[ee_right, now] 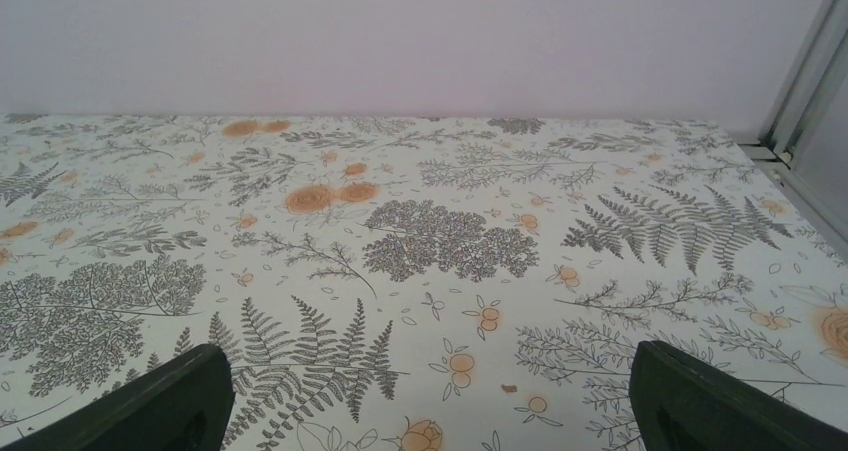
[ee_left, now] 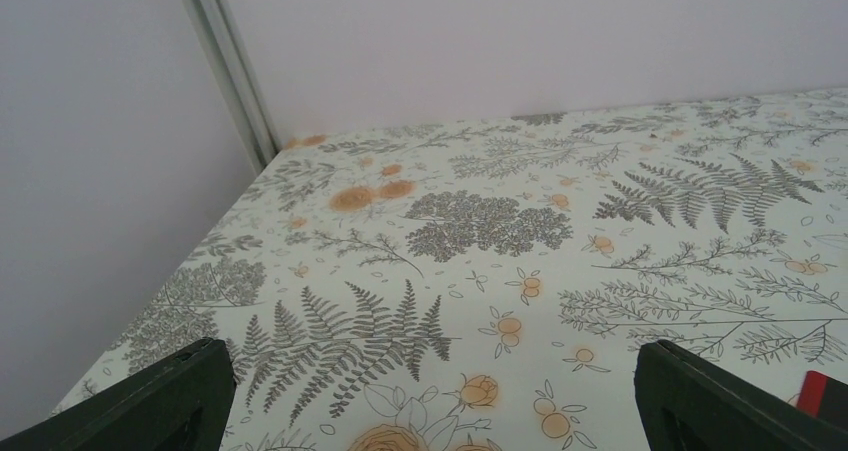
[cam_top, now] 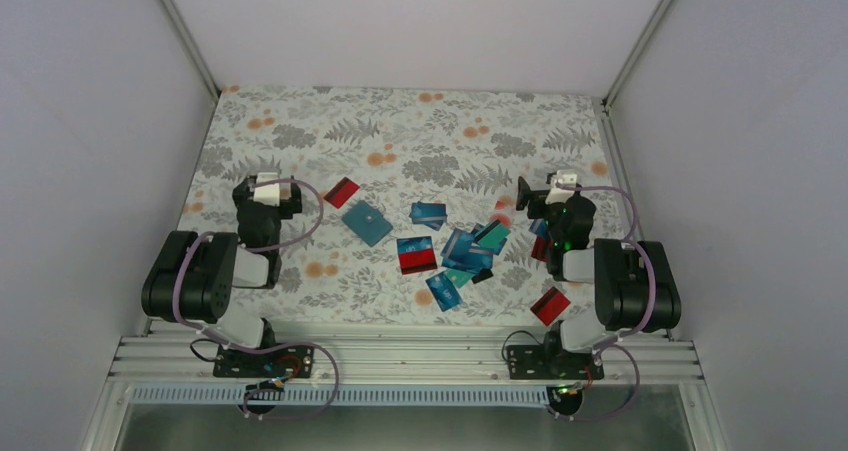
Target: Put the credit cards into the card holder
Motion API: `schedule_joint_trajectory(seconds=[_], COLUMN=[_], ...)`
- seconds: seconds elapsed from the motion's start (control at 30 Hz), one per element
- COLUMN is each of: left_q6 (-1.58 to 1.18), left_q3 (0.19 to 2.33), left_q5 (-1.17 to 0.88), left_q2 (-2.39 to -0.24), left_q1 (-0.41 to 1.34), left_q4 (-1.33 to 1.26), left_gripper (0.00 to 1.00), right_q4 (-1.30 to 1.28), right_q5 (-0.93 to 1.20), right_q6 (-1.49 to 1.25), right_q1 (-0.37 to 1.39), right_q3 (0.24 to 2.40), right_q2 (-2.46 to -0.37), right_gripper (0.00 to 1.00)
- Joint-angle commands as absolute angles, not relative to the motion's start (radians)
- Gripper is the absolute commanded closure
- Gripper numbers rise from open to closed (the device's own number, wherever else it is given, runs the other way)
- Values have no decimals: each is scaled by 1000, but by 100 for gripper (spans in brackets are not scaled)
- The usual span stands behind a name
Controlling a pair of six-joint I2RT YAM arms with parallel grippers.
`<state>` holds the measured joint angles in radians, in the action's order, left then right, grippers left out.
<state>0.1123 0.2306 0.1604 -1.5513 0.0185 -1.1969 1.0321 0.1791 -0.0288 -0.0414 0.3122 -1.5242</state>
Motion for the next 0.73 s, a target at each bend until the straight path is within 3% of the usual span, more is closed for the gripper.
schedule_joint_trajectory(seconds=[0.0, 0.7], left_q6=[96, 96], left_q3=[237, 239], left_q5=[125, 125], left_q2=[-1551, -1552], left_q1=[14, 14], left_q4=[-1251, -1252], left_gripper=[0, 0], right_q4=[1099, 1098], right_q5=[159, 163], right_q6=[2, 2], right_q1=[-35, -36], right_q3=[318, 320], right_q2=[-1520, -1522], right_gripper=[0, 0])
